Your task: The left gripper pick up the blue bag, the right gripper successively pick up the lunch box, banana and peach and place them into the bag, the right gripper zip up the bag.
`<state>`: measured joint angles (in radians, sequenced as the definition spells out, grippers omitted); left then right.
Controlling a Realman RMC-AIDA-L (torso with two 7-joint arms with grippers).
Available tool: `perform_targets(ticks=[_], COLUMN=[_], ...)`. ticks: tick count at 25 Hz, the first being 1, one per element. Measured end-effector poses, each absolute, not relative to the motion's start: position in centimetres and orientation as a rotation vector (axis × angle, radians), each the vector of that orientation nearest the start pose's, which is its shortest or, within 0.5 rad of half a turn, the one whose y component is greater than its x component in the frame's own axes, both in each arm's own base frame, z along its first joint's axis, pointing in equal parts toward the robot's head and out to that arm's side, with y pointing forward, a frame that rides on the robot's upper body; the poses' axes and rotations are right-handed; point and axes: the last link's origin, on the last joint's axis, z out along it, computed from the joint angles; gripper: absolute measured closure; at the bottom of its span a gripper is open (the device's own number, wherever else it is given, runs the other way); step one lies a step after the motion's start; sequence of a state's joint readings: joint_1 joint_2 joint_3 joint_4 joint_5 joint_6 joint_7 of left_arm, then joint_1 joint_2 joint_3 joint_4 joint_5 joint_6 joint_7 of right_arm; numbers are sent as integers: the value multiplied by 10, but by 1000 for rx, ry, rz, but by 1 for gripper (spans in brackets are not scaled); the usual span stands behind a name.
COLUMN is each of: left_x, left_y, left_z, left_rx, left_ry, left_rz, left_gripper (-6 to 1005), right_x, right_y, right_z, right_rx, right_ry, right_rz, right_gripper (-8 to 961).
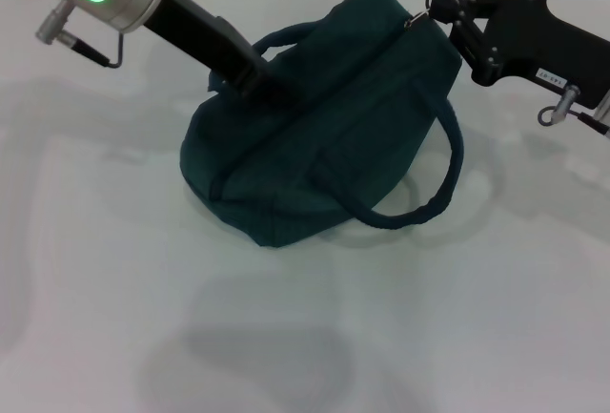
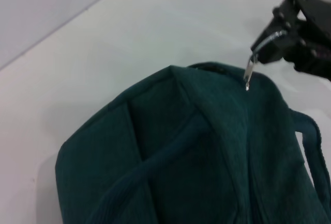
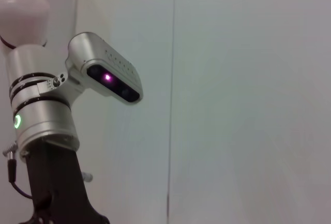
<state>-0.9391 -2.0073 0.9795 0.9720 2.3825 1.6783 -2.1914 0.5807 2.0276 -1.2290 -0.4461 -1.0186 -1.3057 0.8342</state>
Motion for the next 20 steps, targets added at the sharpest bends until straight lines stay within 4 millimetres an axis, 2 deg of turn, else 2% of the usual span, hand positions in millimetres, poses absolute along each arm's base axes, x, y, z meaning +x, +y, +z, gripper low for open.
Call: perform_targets(ticks=[11,15,20], left_x=[-131,-132,-134], left_y=[386,384,384], left_z=[46,49,51], left_rx=[-2988,-2996,-2993], left_ry=[-728,-727,-723], left_rz=[173,188,196], left_gripper=[946,949,952], right_x=[191,198,211], right_y=[367,378,387], right_z=[-6,-7,-17], right_rx=[-2384,-2352,-2347], right_ry=[105,165,245], right_rz=[1151,1075,943], right_gripper=[873,872,871])
